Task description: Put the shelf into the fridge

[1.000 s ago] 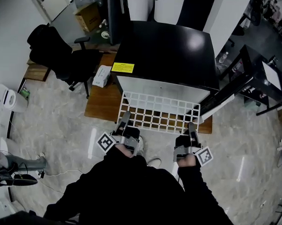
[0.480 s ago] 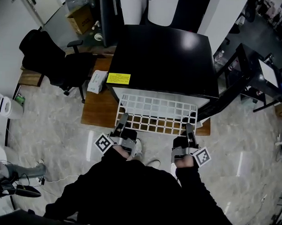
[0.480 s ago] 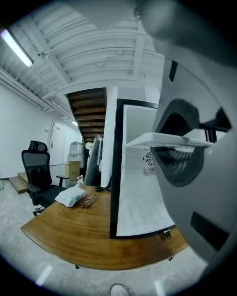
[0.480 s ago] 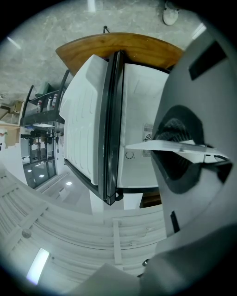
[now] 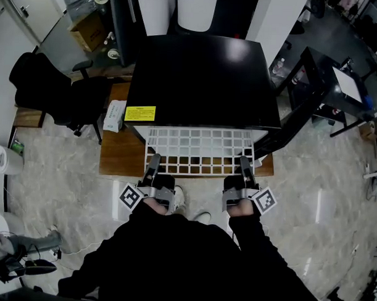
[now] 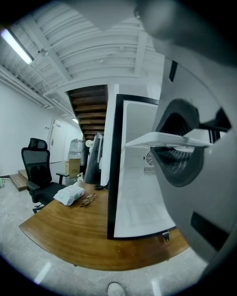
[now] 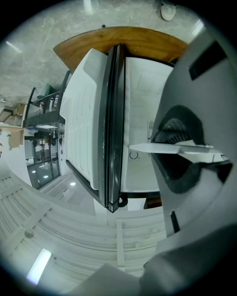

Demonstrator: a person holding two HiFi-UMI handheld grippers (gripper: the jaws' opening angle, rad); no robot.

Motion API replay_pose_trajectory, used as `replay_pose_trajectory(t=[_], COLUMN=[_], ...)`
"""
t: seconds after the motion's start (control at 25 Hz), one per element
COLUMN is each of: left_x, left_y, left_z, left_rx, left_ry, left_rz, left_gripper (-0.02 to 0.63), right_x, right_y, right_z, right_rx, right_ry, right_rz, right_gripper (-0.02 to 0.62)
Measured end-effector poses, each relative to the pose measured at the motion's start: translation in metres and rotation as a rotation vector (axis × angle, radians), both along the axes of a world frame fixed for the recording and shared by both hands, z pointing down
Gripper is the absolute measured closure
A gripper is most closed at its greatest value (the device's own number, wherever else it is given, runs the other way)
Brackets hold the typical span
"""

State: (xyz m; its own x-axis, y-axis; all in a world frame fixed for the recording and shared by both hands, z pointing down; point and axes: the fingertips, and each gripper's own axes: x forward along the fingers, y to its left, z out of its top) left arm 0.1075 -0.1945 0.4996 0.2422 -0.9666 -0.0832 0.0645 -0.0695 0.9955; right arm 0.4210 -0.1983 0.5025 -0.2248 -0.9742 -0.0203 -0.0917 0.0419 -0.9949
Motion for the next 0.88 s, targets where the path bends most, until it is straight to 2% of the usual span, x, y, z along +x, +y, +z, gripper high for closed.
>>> replay_pose_trajectory(t=[0.2,0.88], left_x=[0.000,-0.004], left_y=[0.000,-0.069], left_z=[-0.003,-0.004], left_rx=[0.000,-0.022], left_ry=[-0.008,-0.017], left_rz=[-0.015,-0.091], left_gripper=[0.574,0.574], right_x=[0.001,-0.002], right_y=[0.002,-0.066], right_z=[0.000,0.000], right_rx=[-0.008,-0.052], right_ry=[-0.011,-0.026], right_rz=[0.029,0.125], right_gripper=[0.565,0.563])
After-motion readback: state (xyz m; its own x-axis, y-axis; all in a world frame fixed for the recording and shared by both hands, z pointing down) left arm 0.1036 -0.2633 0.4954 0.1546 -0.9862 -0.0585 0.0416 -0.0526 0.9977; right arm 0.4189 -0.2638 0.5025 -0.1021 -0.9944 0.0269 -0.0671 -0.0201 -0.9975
